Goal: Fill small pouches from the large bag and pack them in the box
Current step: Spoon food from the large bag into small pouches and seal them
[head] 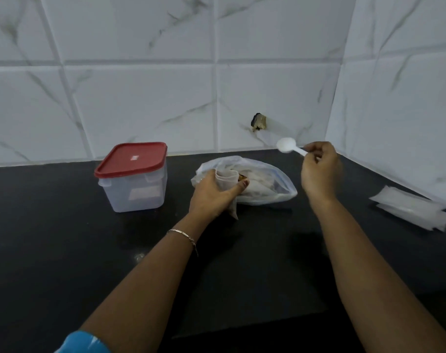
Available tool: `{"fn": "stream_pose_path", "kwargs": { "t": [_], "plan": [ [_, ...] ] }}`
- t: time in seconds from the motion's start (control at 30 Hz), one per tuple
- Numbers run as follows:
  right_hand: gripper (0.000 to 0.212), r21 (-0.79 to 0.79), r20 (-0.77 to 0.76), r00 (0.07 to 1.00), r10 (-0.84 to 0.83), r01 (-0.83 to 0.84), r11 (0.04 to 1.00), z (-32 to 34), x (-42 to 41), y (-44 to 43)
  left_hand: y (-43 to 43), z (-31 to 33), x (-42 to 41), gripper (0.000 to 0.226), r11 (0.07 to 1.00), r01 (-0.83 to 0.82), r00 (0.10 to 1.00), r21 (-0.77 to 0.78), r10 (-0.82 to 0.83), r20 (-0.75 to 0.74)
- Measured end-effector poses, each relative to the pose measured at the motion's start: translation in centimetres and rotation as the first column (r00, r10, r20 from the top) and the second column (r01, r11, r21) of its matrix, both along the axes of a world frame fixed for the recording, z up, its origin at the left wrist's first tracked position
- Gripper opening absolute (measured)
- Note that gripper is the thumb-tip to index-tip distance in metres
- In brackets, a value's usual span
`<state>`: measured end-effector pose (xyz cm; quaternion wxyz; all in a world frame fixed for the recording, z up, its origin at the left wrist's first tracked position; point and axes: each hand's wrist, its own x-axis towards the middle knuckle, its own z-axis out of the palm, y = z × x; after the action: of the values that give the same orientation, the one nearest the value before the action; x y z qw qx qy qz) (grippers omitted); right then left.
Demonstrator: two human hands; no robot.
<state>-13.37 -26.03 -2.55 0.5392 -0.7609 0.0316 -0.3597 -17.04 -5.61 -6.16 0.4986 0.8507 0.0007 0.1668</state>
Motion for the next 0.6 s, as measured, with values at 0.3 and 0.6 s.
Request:
{"fn": "stream_pose_path", "kwargs": {
  "t": [0.3,0.6],
  "plan": [
    [0.022,-0.262,-0.453,0.882,-0.13,0.008,0.965,-2.1,0.6,-1.7,3.4,2.0,-0.9,0.086,0.904,0.203,0.932,-0.376,-0.296,-0.21],
    [0.041,-0.333,0.037,0.914,0.403,-0.369,0.868,-0.8,-1.7,2.2,3.9,1.7,-0.1,0.013,0.927,0.184,0.969,-0.326,-0.227,-0.1]
  ]
}}
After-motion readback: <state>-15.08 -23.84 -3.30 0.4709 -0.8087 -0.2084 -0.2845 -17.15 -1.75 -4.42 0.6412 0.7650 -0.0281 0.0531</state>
